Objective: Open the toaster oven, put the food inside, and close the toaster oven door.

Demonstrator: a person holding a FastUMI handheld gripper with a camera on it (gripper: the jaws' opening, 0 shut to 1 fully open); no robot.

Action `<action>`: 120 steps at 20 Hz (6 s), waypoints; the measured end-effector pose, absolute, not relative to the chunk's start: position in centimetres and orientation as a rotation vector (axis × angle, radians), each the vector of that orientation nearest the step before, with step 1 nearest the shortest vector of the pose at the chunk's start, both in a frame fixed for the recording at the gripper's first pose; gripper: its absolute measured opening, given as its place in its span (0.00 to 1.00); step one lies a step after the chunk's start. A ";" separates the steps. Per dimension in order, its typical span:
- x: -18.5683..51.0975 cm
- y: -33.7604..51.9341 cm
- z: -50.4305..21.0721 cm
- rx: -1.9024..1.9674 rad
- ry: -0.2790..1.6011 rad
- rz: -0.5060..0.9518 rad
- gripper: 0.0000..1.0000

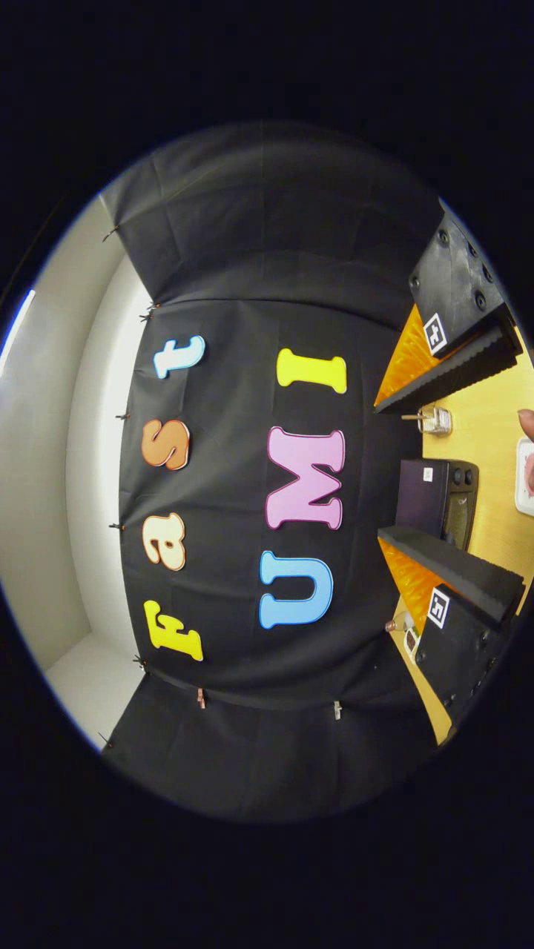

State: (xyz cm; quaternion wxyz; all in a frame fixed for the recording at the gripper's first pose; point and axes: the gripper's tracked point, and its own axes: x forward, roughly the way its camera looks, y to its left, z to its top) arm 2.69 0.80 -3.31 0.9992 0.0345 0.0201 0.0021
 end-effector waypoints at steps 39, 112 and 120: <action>11.9 19.1 -39.6 0.018 0.552 -0.070 0.99; -4.5 -5.6 -47.3 1.015 1.358 0.050 0.05; -1.8 1.8 -44.7 1.258 1.195 -0.161 0.05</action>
